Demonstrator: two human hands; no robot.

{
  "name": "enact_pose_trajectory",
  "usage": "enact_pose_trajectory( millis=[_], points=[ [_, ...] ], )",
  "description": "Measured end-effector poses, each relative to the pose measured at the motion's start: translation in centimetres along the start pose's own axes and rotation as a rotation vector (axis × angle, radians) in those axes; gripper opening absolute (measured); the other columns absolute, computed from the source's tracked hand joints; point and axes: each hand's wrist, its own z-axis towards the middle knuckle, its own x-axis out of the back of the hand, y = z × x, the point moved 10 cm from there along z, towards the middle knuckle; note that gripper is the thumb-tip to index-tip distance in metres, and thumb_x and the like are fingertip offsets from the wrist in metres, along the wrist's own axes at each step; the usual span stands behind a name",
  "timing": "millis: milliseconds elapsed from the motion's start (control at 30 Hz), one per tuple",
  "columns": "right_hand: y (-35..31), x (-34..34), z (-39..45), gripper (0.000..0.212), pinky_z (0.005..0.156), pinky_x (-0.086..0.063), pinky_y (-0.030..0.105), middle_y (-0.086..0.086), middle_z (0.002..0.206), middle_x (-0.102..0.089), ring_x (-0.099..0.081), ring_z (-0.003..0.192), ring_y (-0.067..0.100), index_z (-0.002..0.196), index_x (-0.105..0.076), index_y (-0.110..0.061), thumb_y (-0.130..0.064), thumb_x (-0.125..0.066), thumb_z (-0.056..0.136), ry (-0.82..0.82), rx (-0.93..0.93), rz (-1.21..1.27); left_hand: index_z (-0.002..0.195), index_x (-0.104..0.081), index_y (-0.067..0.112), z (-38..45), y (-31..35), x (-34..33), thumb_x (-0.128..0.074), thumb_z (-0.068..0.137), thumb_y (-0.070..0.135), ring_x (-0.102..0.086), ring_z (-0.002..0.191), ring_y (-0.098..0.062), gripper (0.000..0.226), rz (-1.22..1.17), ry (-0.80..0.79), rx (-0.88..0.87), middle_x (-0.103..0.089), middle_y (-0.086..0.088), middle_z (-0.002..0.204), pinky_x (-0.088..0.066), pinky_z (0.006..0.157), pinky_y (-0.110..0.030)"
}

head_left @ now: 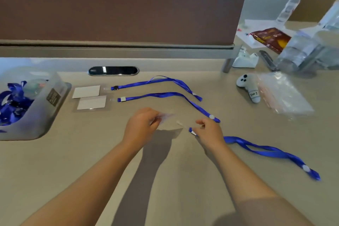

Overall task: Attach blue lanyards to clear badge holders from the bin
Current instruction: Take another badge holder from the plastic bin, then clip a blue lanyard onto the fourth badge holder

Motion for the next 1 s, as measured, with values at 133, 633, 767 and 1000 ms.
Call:
enact_pose_trajectory(
  millis=[133, 633, 767, 1000],
  points=[
    [0.8, -1.8, 1.2, 0.032, 0.095, -0.046, 0.042, 0.013, 0.123, -0.06, -0.055, 0.112, 0.029, 0.114, -0.059, -0.003, -0.014, -0.056, 0.084, -0.032, 0.038, -0.217, 0.094, -0.067, 0.008, 0.3, -0.5, -0.6, -0.058, 0.079, 0.003, -0.058, 0.086, -0.031, 0.018, 0.024, 0.013, 0.031, -0.068, -0.017, 0.089, -0.045, 0.075, -0.038],
    [1.1, -3.2, 1.5, 0.004, 0.072, -0.046, 0.036, 0.007, 0.1, -0.057, -0.053, 0.082, 0.023, 0.085, -0.048, -0.015, -0.012, -0.047, 0.088, -0.064, 0.032, -0.33, 0.095, -0.066, 0.005, 0.4, -0.9, -0.4, -0.056, 0.081, 0.005, -0.058, 0.084, -0.031, 0.017, 0.012, 0.019, 0.089, -0.067, -0.018, 0.089, -0.046, 0.076, -0.04],
    [-0.4, -2.6, 0.6, 0.019, 0.07, -0.05, 0.036, 0.002, 0.074, -0.054, -0.055, 0.068, 0.018, 0.071, -0.046, -0.018, -0.005, -0.05, 0.084, -0.108, -0.003, 0.089, 0.098, -0.064, 0.004, 0.4, -0.6, 0.5, -0.055, 0.082, 0.006, -0.057, 0.087, -0.03, 0.018, -0.053, 0.021, 0.152, -0.066, -0.018, 0.095, -0.049, 0.082, -0.044],
    [-7.3, -0.3, -1.8, 0.019, 0.052, -0.047, 0.014, 0.007, 0.077, -0.058, -0.055, 0.06, 0.014, 0.087, -0.056, -0.011, 0.005, -0.047, 0.085, -0.142, 0.134, 0.407, 0.099, -0.064, 0.006, 0.5, 0.4, 3.5, -0.053, 0.083, 0.004, -0.049, 0.074, -0.018, 0.019, -0.234, 0.13, 0.212, -0.058, -0.002, 0.084, -0.039, 0.065, -0.018]
  ],
)
